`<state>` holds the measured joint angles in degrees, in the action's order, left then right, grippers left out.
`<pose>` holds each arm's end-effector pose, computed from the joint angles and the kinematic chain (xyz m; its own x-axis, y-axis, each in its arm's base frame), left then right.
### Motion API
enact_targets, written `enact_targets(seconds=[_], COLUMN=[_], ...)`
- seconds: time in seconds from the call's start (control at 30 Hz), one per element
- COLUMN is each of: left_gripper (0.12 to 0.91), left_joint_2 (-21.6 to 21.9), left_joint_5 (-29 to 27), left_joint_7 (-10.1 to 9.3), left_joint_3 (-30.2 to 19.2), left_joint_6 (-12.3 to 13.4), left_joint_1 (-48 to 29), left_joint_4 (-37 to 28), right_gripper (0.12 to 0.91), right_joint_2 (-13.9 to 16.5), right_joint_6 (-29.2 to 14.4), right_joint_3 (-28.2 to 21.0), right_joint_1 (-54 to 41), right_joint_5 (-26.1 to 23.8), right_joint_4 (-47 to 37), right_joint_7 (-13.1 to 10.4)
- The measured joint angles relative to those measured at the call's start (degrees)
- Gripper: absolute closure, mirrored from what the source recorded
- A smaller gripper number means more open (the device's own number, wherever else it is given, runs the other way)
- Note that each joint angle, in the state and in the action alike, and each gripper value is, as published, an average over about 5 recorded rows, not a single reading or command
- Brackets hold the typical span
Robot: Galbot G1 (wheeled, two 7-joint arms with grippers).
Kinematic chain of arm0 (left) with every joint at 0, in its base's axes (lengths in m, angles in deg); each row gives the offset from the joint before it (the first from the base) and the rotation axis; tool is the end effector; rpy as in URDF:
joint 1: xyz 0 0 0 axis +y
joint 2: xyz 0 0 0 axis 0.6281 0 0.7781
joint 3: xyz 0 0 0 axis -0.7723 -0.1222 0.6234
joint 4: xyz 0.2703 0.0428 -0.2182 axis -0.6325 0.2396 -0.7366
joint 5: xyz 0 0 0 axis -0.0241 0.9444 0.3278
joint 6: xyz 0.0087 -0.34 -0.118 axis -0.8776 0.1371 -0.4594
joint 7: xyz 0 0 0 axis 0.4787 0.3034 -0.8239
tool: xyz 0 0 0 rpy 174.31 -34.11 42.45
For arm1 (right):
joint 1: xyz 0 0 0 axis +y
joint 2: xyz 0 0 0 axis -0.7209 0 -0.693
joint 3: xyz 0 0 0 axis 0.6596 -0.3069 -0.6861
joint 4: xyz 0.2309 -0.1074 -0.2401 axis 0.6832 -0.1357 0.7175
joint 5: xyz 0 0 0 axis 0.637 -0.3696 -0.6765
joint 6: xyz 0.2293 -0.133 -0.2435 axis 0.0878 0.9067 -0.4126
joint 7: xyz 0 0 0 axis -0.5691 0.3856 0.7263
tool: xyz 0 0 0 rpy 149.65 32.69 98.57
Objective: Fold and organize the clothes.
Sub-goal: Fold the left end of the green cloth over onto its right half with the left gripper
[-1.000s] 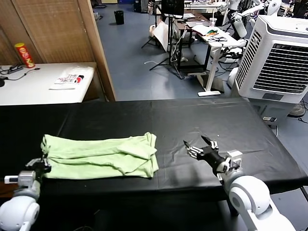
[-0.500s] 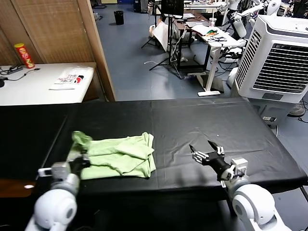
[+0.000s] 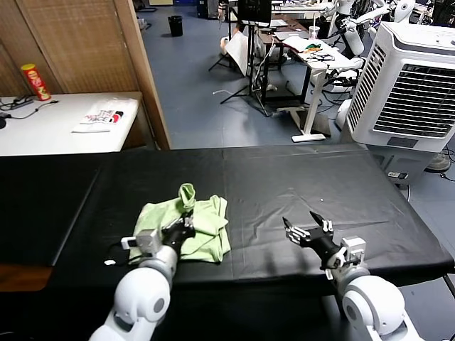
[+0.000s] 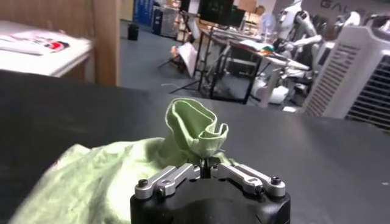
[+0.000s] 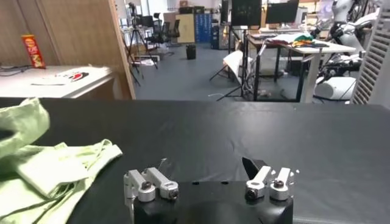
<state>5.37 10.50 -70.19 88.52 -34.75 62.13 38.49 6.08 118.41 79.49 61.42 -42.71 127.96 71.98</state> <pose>0.2550 -0.0453 -0.2243 -0.9103 0.1599 0.3818 0.0683 0.9678 -0.2425 0.2417 -0.0492 -0.2235 -0.9090 -0.2296 0.3479 -0.2293 0.9724 0.0428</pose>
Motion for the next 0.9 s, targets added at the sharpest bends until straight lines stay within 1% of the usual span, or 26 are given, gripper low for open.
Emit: enact_targets(seconds=[0.13, 0.23, 0.4, 0.43, 0.5, 0.53, 0.57, 0.63, 0.67, 0.77, 0.8, 0.87, 0.9], left_gripper=[0.866, 0.866, 0.862, 0.846, 0.781, 0.733, 0.669, 0.568, 0.501, 0.345, 0.305, 0.253, 0.242], left_joint_2=[-1.5, -2.5, -3.8, -4.0, -4.7, -5.1, -5.7, -7.1, -7.9, -9.6, -9.7, -9.2, -8.6], left_joint_5=[-1.2, -2.4, -5.1, -5.5, -6.4, -7.0, -7.4, -7.5, -7.3, -6.9, -7.1, -7.7, -8.0], left_joint_7=[0.15, 0.62, 2.21, 2.63, 3.42, 3.74, 3.99, 4.22, 4.25, 4.68, 4.97, 5.52, 5.69], left_joint_3=[-0.9, -1.2, -1.3, -1.3, -1.3, -1.4, -1.4, -1.4, -1.4, -0.8, -0.4, 0.8, 1.7], left_joint_6=[0.4, 1.0, 3.0, 3.5, 4.8, 5.6, 6.4, 7.7, 8.1, 9.2, 9.6, 10.5, 10.9], left_joint_1=[0.0, 0.1, 0.5, 0.6, 0.7, 0.7, 0.8, 1.1, 1.2, 1.9, 2.1, 2.8, 3.2], left_joint_4=[-0.6, -1.4, -3.0, -3.3, -4.0, -4.4, -4.8, -5.2, -5.2, -4.3, -3.7, -2.4, -1.8], right_gripper=[0.227, 0.227, 0.227, 0.227, 0.227, 0.227, 0.227, 0.227, 0.227, 0.227, 0.227, 0.227, 0.227], right_joint_2=[-0.3, -0.4, 0.0, 0.1, 0.1, 0.1, 0.1, 0.0, -0.2, -0.8, -1.1, -1.8, -2.1], right_joint_6=[0.0, -0.1, -0.3, -0.5, -0.9, -1.1, -1.2, -1.4, -1.5, -1.6, -1.7, -1.9, -2.1], right_joint_3=[-0.5, -0.8, -1.6, -1.9, -2.5, -2.9, -3.4, -4.4, -5.1, -7.5, -8.5, -10.7, -11.9], right_joint_1=[-0.1, -0.2, -0.7, -0.9, -1.4, -1.7, -2.0, -2.8, -3.3, -5.5, -6.5, -8.6, -9.8], right_joint_5=[-0.4, -0.5, -0.6, -0.6, -0.8, -0.8, -0.9, -1.0, -1.0, -1.1, -1.3, -1.8, -2.2], right_joint_4=[-0.3, -0.4, -0.7, -0.8, -1.3, -1.5, -1.9, -2.6, -3.0, -4.6, -5.3, -6.7, -7.4], right_joint_7=[0.1, 0.2, 1.1, 1.4, 2.2, 2.6, 3.0, 3.8, 4.0, 4.6, 4.7, 4.8, 4.8])
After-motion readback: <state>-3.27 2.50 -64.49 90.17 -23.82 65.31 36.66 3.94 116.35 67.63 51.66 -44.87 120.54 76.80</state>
